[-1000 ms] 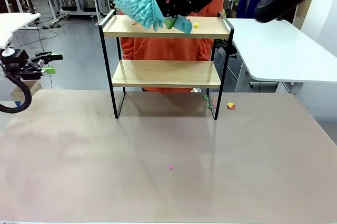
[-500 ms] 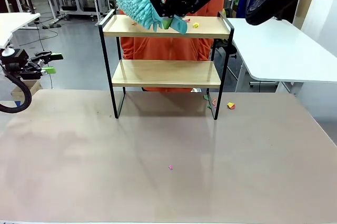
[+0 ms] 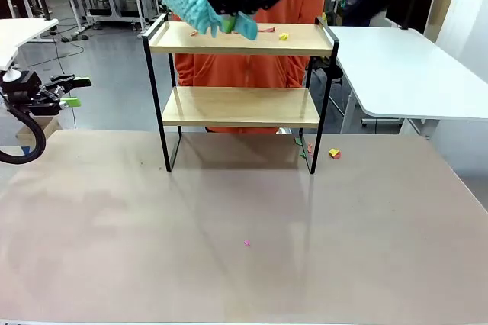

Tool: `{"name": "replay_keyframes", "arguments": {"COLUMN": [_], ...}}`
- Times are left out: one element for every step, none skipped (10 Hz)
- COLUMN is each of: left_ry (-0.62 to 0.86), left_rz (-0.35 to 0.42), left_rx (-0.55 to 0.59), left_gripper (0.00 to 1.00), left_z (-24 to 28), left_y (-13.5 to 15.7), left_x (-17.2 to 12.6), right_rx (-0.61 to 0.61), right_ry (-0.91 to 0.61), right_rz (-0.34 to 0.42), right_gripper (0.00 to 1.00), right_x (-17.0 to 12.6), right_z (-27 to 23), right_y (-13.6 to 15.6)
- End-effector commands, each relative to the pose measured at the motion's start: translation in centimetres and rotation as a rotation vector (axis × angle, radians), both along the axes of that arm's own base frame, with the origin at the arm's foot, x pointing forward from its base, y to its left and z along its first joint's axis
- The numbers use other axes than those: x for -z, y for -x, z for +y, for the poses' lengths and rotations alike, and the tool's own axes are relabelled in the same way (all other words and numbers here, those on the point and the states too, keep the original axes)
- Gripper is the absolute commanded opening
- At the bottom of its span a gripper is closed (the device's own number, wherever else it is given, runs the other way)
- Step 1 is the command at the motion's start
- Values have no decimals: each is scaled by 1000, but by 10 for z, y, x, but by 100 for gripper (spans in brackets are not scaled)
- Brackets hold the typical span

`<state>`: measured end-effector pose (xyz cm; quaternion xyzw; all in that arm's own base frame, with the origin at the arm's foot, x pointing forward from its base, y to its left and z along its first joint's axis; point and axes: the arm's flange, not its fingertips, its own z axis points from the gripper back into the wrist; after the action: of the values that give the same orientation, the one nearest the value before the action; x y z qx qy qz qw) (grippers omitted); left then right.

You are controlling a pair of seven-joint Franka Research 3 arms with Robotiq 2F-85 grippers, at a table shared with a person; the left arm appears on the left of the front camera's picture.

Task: Clean the shelf.
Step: Clean the specific section of the Shelf indicated by the human with the Duster.

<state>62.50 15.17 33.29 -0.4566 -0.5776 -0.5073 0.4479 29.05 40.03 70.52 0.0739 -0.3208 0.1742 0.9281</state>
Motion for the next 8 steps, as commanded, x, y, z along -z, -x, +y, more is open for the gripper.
{"name": "replay_keyframes", "arguments": {"left_ry": [-11,-11,-11,-11,-11,-11,-11,-11], "left_rz": [-11,-11,-11,-11,-11,-11,-11,-11], "left_rx": [0,0,0,0,0,0,0,0], "left_gripper": [100,100,100,100,100,100,100,100], "left_z": [-1,-1,-1,-1,-1,-1,-1,-1], "left_y": [3,3,3,3,3,3,3,3], "left_x": [-1,-1,-1,-1,-1,-1,-1,-1], "right_rx": [81,109,144,195,245,262,288,295], "right_ry": [1,-7,-25,-45,-68,-90,-104,-104], "right_rz": [20,48,56,49,28,25,34,49], "right_gripper": [13,13,13,13,13,13,13,13], "right_x": [-13,-10,-8,-5,-5,-4,0,5], "right_z": [52,69,85,99,109,116,120,126], "right_y": [-27,-36,-45,-51,-56,-59,-63,-68]}}
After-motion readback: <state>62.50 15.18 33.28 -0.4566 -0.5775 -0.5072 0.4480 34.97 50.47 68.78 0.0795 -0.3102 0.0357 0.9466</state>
